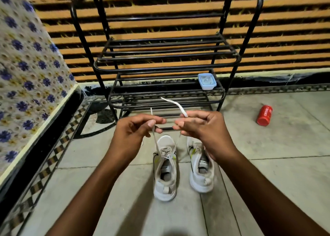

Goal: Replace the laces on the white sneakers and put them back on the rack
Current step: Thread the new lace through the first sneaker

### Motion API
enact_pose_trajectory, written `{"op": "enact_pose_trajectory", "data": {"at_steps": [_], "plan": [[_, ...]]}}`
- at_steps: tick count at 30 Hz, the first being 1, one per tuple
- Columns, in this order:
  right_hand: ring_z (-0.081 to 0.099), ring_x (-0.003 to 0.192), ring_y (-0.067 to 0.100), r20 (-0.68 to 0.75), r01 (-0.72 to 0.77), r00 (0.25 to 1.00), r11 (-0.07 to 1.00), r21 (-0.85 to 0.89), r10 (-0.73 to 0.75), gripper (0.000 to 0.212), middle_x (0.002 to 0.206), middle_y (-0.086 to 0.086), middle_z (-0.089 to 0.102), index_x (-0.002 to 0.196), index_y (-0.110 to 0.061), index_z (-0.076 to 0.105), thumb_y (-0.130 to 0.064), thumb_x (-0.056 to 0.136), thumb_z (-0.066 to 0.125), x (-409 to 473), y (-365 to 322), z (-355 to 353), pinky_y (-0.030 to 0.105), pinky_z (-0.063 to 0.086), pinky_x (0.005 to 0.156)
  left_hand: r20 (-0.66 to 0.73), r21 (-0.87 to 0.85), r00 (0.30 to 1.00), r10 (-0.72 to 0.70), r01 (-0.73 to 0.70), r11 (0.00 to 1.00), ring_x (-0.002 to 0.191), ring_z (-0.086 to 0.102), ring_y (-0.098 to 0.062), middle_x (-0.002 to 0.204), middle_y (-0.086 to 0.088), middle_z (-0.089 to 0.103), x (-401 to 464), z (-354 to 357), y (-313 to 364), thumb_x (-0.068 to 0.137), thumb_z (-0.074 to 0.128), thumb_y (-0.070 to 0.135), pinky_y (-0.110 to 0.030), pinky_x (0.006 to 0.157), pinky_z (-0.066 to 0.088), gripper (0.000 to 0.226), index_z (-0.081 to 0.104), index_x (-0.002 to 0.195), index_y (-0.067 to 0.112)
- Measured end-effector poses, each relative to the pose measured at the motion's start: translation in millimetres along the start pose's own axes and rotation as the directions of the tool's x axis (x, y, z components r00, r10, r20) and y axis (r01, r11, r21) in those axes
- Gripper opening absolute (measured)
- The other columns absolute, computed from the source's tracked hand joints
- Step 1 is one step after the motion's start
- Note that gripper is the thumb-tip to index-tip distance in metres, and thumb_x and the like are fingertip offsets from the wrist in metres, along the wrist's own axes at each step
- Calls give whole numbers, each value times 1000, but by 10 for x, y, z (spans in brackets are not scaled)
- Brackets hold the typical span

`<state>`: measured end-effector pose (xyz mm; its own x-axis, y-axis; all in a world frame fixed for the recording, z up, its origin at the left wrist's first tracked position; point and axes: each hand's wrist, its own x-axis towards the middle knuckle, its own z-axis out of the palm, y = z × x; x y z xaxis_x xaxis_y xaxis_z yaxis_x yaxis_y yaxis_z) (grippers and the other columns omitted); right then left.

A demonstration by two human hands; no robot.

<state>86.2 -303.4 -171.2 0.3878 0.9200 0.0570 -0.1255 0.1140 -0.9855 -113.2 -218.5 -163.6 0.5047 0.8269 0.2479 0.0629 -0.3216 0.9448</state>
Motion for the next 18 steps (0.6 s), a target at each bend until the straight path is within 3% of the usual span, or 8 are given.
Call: {"op": "enact_pose_trajectory", "data": {"at_steps": [2, 3, 5, 7, 10, 12, 14, 18], "plan": [[69, 58, 23, -25, 92, 995, 986, -141, -96, 5, 75, 14, 75, 90, -3, 74, -8, 89, 76, 18, -32, 30, 28, 52, 56, -38, -4, 999, 34, -34, 999, 81, 76, -27, 100, -4, 80, 13, 35, 16, 100, 58, -1, -39, 72, 49, 19, 75, 107, 4], [63, 52, 16, -46, 135, 988, 967, -215, -148, 10, 68, 9, 73, 83, -7, 76, -12, 91, 74, 28, -26, 43, 26, 48, 53, -50, -19, 998, 42, -43, 999, 79, 76, -28, 98, -5, 80, 15, 57, 22, 100, 59, -2, -39, 72, 50, 19, 73, 110, 5], [57, 53, 8, -74, 201, 969, 926, -321, -236, 19, 62, -1, 68, 77, -13, 77, -20, 94, 71, 42, -48, 92, 23, 45, 56, -72, -69, 996, 48, -53, 996, 79, 75, -31, 96, -8, 80, 27, 100, 70, 100, 59, -2, -39, 74, 55, 22, 62, 121, 7], [60, 63, 12, -87, 222, 959, 903, -367, -271, 23, 66, -2, 64, 75, -17, 77, -25, 95, 70, 61, -64, 133, 26, 44, 61, -111, -135, 994, 24, -39, 990, 81, 76, -31, 93, -10, 80, 48, 131, 109, 100, 60, -2, -34, 76, 60, 28, 53, 125, 9], [51, 60, 18, -76, 207, 969, 941, -270, -235, 23, 66, 9, 57, 79, -12, 74, -24, 98, 67, 60, -100, 183, 30, 40, 56, -153, -145, 988, 10, -33, 989, 77, 76, -31, 87, -13, 79, 90, 144, 122, 99, 59, -5, -31, 73, 59, 12, 62, 110, 1], [50, 60, 19, -60, 204, 974, 961, -188, -219, 18, 70, 16, 62, 90, -8, 73, -20, 100, 64, 61, -148, 211, 28, 40, 51, -162, -154, 987, -7, -18, 988, 74, 75, -31, 85, -14, 78, 109, 144, 107, 99, 58, -6, -31, 70, 58, 7, 64, 100, -2], [53, 59, 19, -58, 226, 970, 966, -124, -234, 12, 74, 12, 69, 98, -8, 72, -14, 101, 62, 63, -216, 234, 24, 40, 48, -170, -157, 985, -25, -2, 988, 78, 75, -28, 89, -11, 79, 130, 155, 105, 98, 60, -5, -32, 69, 57, 6, 65, 97, -1], [57, 59, 17, -39, 326, 940, 924, -203, -340, 15, 77, 9, 73, 92, -9, 72, -15, 101, 62, 112, -301, 259, 26, 47, 55, -224, -135, 974, -36, 5, 991, 82, 72, -22, 88, -7, 77, 188, 165, 81, 95, 68, 0, -33, 69, 55, 12, 73, 89, 9]]}}
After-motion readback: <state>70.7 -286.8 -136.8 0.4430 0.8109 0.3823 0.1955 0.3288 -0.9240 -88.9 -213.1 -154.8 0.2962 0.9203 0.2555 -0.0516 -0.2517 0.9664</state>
